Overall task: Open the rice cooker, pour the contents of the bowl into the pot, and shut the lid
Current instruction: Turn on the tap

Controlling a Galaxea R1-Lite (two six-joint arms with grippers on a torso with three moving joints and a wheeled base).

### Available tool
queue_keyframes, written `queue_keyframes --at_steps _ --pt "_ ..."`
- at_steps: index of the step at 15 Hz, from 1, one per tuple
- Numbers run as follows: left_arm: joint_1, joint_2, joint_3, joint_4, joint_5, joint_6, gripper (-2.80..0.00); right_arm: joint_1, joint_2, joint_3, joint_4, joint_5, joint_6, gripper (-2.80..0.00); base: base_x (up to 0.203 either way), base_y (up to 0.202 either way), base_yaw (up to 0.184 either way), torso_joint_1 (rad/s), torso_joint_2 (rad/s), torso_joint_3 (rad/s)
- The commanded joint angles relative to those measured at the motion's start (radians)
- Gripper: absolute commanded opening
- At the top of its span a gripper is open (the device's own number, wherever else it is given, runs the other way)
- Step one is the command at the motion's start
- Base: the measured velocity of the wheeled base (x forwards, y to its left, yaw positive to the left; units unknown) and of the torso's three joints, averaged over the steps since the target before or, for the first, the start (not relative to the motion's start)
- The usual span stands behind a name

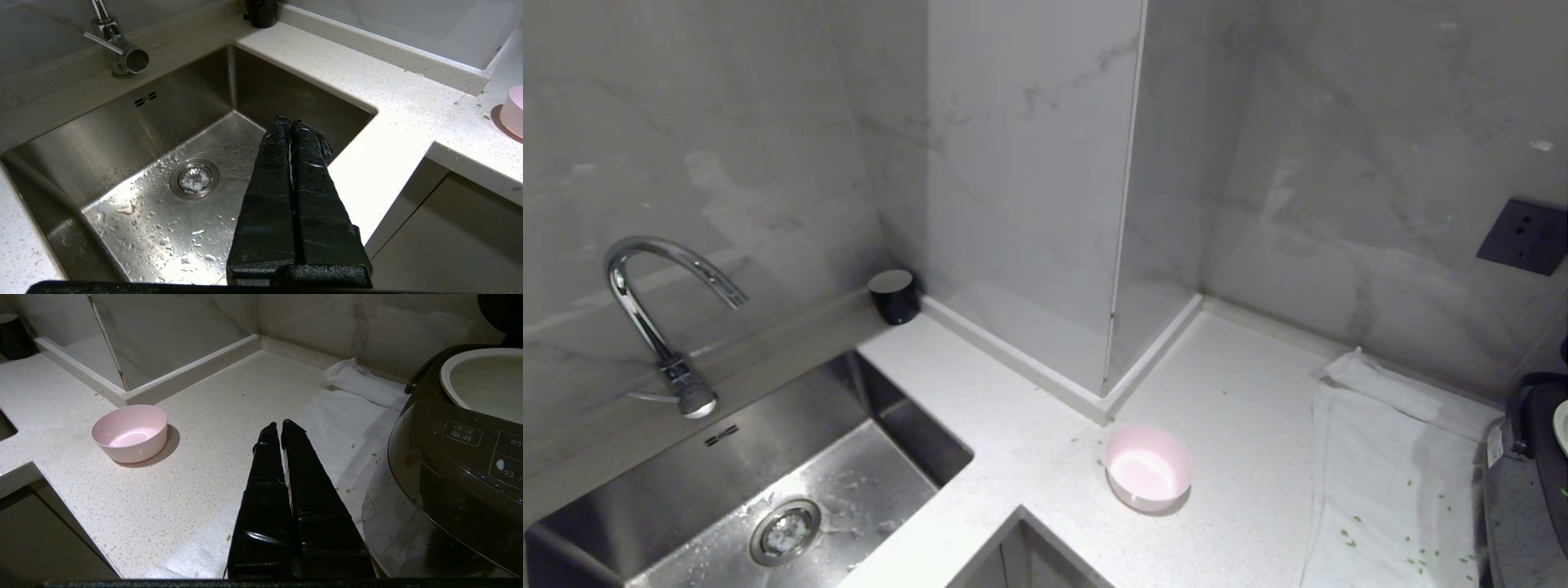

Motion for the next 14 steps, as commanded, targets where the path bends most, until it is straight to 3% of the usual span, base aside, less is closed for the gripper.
queue_keyframes --at_steps 1,7,11,14 --pt "-0.001 0.0 0.0 0.001 -0.001 0.0 -2.8 0.001 0.0 0.002 0.0 0.0 0.0 -2.8 0.0 0.0 0.0 0.0 0.0 0.0" --pt "-0.001 0.0 0.0 0.001 0.0 0.0 -2.8 0.0 0.0 0.002 0.001 0.0 0.0 -2.8 0.0 0.0 0.0 0.0 0.0 0.0" --pt "0.001 0.0 -0.014 0.005 0.033 -0.035 -2.8 0.0 0.0 0.002 0.001 0.0 0.0 -2.8 0.0 0.0 0.0 0.0 0.0 0.0" --pt "0.001 0.155 -0.118 0.001 0.08 -0.081 -2.8 0.001 0.0 0.002 0.001 0.0 0.0 -2.8 0.0 0.0 0.0 0.0 0.0 0.0"
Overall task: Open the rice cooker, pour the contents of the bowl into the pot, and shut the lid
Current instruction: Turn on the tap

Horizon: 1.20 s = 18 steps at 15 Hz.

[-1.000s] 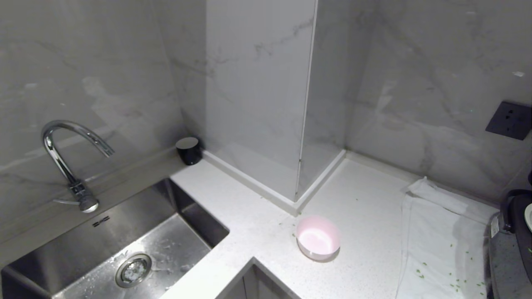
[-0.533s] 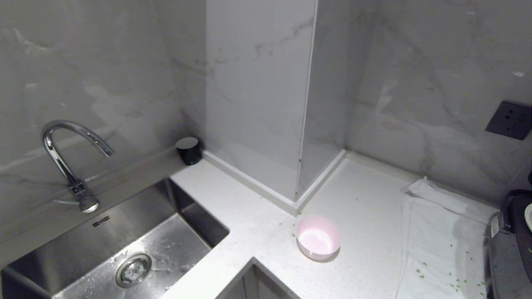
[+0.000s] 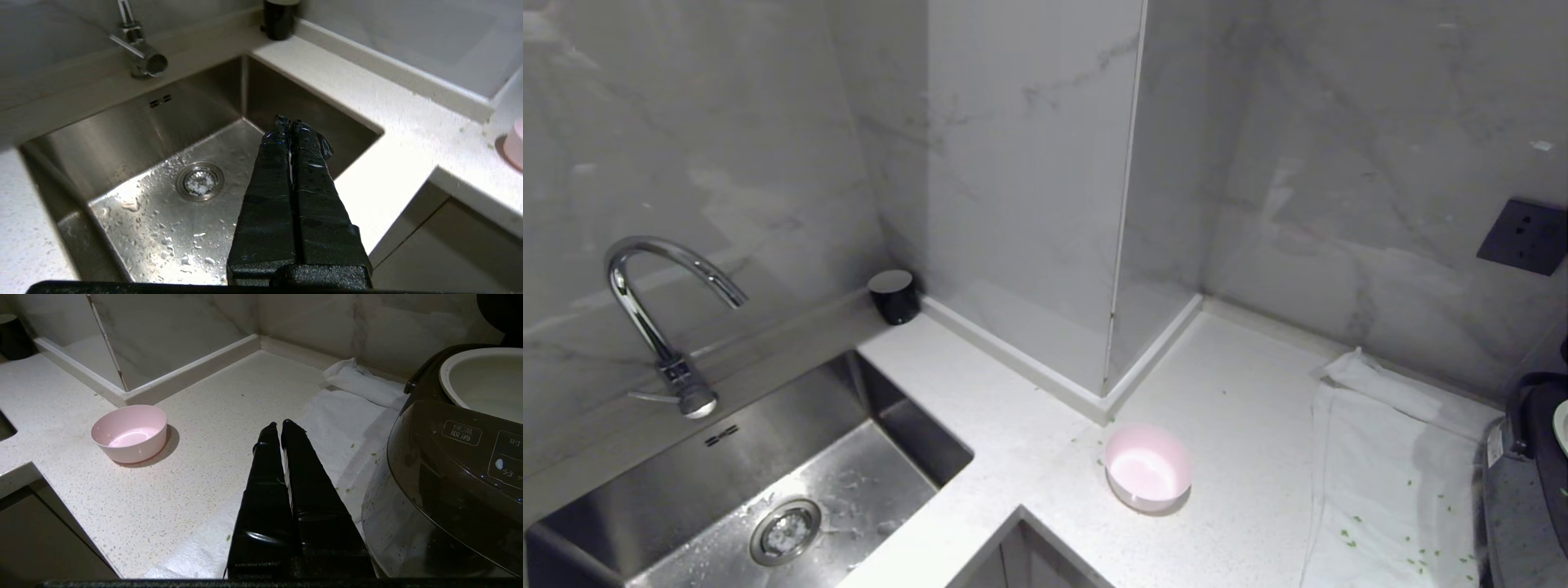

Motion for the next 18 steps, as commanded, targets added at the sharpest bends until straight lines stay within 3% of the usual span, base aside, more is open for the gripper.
queue_keyframes --at_steps 1,7,11,14,18 --pt "0.0 0.206 -0.088 -0.005 0.021 -0.038 -2.8 0.0 0.0 0.002 0.0 0.0 0.0 -2.8 0.0 0.0 0.0 0.0 0.0 0.0" --pt "0.09 0.762 -0.281 -0.012 0.048 -0.163 -2.8 0.0 0.0 0.002 0.001 0.0 0.0 -2.8 0.0 0.0 0.0 0.0 0.0 0.0" --pt "0.241 1.043 -0.378 -0.012 0.051 -0.24 -2.8 0.0 0.0 0.002 0.0 0.0 0.0 -2.8 0.0 0.0 0.0 0.0 0.0 0.0" --pt "0.322 1.18 -0.45 -0.012 0.047 -0.262 -2.8 0.0 0.0 0.002 0.0 0.0 0.0 -2.8 0.0 0.0 0.0 0.0 0.0 0.0" --pt "0.336 1.247 -0.48 -0.014 0.047 -0.29 -2.8 0.0 0.0 0.002 0.001 0.0 0.0 -2.8 0.0 0.0 0.0 0.0 0.0 0.0"
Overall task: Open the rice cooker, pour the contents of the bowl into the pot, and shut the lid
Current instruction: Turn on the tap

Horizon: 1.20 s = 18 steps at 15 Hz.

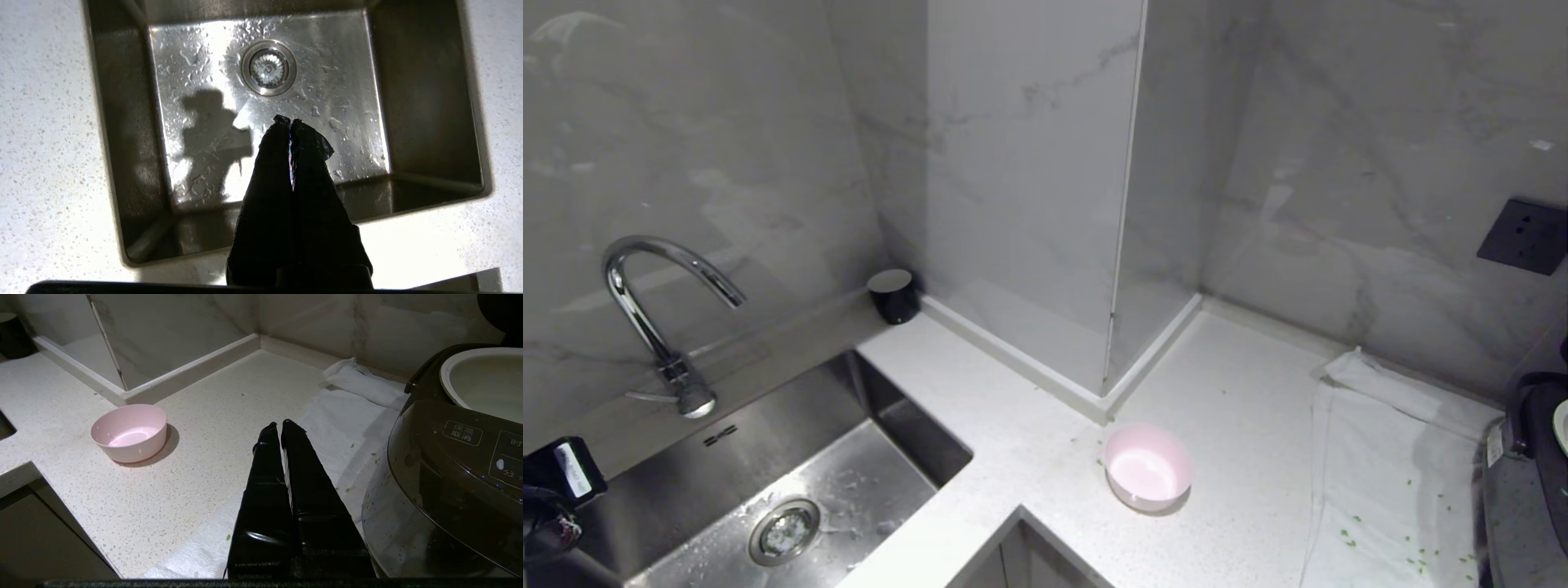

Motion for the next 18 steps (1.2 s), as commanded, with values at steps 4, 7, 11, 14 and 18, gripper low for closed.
queue_keyframes --at_steps 4,7,11,14,18 --pt "0.044 0.082 -0.029 0.001 0.004 0.005 -2.8 0.001 0.0 0.002 0.001 0.0 0.0 -2.8 0.0 0.0 0.0 0.0 0.0 0.0" --pt "0.064 0.14 -0.06 -0.002 0.007 0.0 -2.8 0.0 0.0 0.002 0.001 0.0 0.0 -2.8 0.0 0.0 0.0 0.0 0.0 0.0" --pt "0.079 0.274 -0.07 -0.129 0.008 0.0 -2.8 0.0 0.0 0.002 0.0 0.0 0.0 -2.8 0.0 0.0 0.0 0.0 0.0 0.0" --pt "0.084 0.307 -0.074 -0.232 0.009 0.001 -2.8 0.0 0.0 0.002 0.001 0.0 0.0 -2.8 0.0 0.0 0.0 0.0 0.0 0.0" --pt "0.086 0.42 -0.123 -0.237 0.062 -0.02 -2.8 0.001 0.0 0.002 0.001 0.0 0.0 -2.8 0.0 0.0 0.0 0.0 0.0 0.0"
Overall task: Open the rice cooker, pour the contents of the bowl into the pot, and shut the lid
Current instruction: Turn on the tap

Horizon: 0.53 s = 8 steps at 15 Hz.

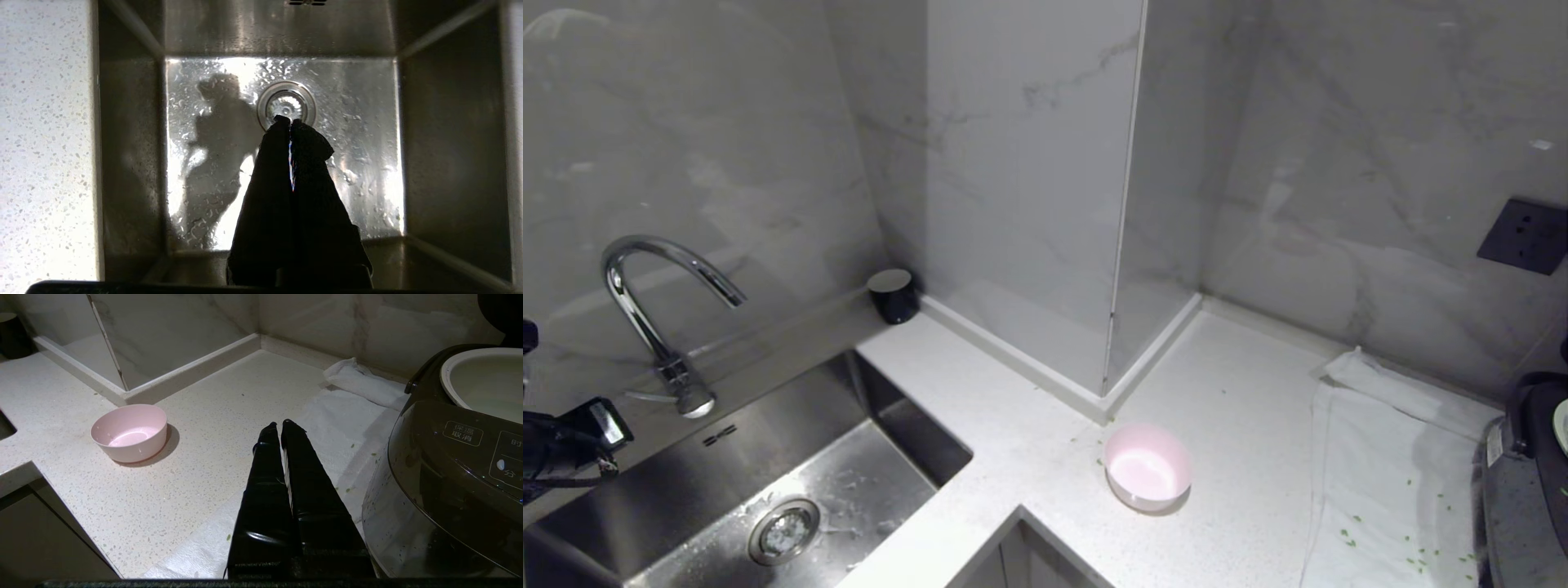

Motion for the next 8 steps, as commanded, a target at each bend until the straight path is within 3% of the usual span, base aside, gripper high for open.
queue_keyframes --at_steps 1,8 --pt "0.0 0.103 -0.037 -0.003 0.02 -0.018 -2.8 0.001 0.0 0.002 0.0 0.0 0.0 -2.8 0.0 0.0 0.0 0.0 0.0 0.0" --pt "-0.006 0.247 -0.172 -0.003 0.014 -0.068 -2.8 0.001 0.0 0.002 0.001 0.0 0.0 -2.8 0.0 0.0 0.0 0.0 0.0 0.0"
